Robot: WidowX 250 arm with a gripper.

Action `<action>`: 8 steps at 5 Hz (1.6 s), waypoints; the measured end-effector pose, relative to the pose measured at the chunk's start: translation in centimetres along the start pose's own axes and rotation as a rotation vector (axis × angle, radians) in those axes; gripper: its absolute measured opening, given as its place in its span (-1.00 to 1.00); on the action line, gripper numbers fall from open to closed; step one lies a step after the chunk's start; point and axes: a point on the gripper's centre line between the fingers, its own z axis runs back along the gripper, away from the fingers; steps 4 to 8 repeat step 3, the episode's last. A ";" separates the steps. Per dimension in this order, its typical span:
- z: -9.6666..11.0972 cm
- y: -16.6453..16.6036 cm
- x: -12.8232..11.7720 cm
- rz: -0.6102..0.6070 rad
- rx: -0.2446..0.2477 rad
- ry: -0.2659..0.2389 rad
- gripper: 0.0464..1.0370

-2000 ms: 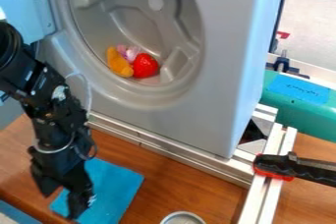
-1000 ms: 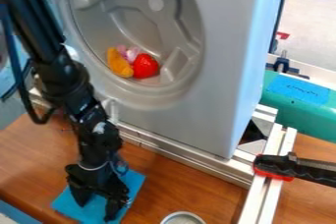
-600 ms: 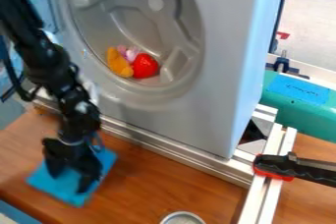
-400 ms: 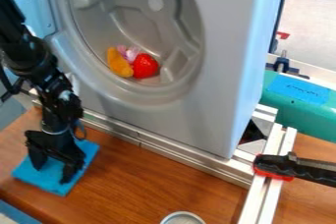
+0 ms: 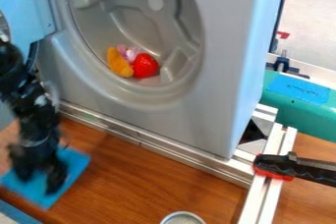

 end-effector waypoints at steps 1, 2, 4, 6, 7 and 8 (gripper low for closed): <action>3.9 -0.1 -0.8 -0.020 -0.023 -0.093 0.92; 4.8 -0.3 -2.5 -0.019 -0.035 -0.069 0.92; 5.9 -0.6 -2.9 -0.037 -0.035 -0.096 0.92; 5.9 -0.6 -2.9 -0.037 -0.035 -0.096 0.92; 5.9 -0.6 -2.9 -0.037 -0.035 -0.096 0.92; 5.9 -0.6 -2.9 -0.037 -0.035 -0.096 0.92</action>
